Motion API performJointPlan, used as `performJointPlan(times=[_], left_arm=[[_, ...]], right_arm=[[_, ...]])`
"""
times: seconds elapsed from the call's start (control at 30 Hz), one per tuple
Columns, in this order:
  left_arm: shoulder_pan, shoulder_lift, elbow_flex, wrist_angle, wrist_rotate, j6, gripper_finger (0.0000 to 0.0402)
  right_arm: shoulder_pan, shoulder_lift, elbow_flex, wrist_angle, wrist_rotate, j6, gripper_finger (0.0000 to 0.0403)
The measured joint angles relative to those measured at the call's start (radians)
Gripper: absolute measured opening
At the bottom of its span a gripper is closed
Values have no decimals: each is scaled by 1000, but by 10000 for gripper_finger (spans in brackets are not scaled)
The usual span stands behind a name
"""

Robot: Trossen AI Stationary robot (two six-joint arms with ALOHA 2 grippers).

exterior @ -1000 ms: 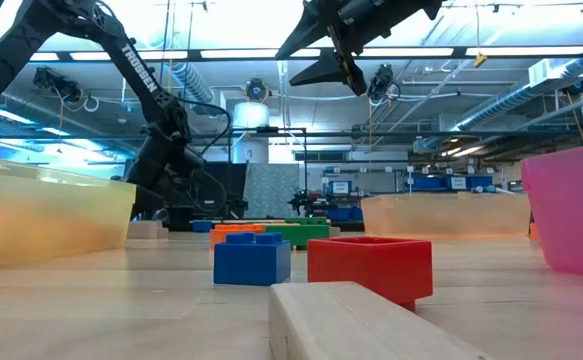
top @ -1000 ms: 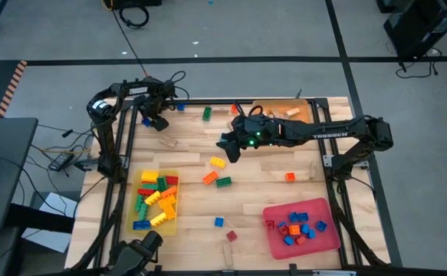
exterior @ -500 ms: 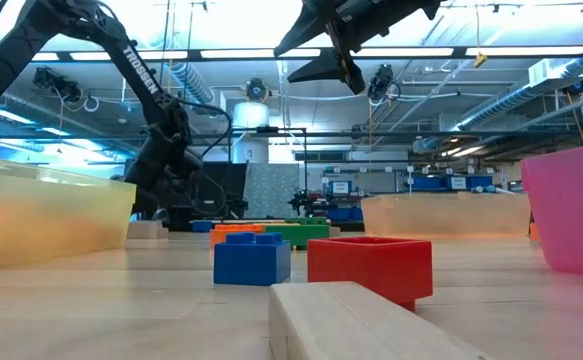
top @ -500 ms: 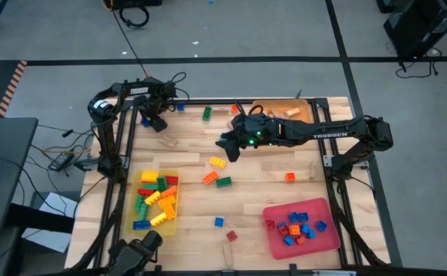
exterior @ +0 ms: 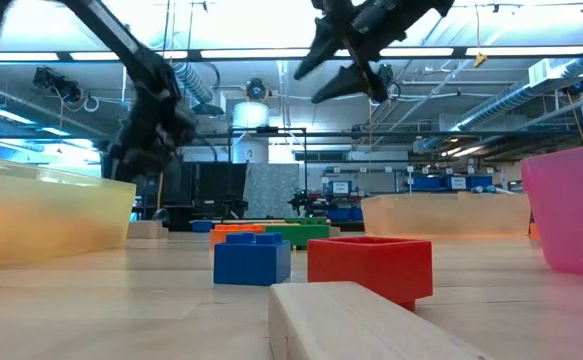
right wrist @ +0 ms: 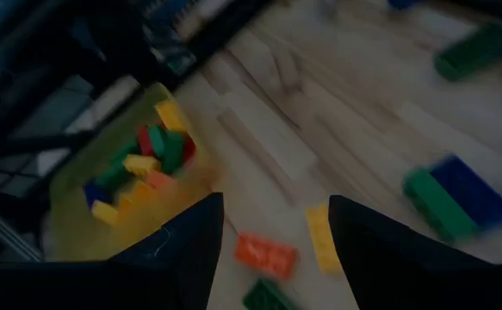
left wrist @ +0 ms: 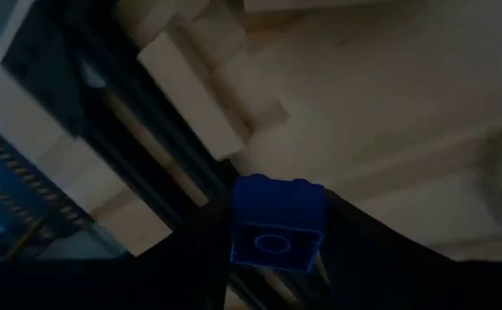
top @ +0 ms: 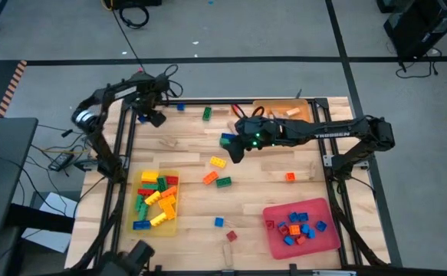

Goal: Sort blocks by size
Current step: Put the small blue game piece into the red bin

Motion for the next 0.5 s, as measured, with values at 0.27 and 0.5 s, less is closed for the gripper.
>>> performJointPlan(times=[0.27,0.5], left_arm=[[-157,-339,-113,2,37,-219,150],[-450,-528,-198,28,127,-511,150]], right_arm=[[98,-94,0,-173,226,-66,225],[211,-228,-4,-346,429,-65,225]])
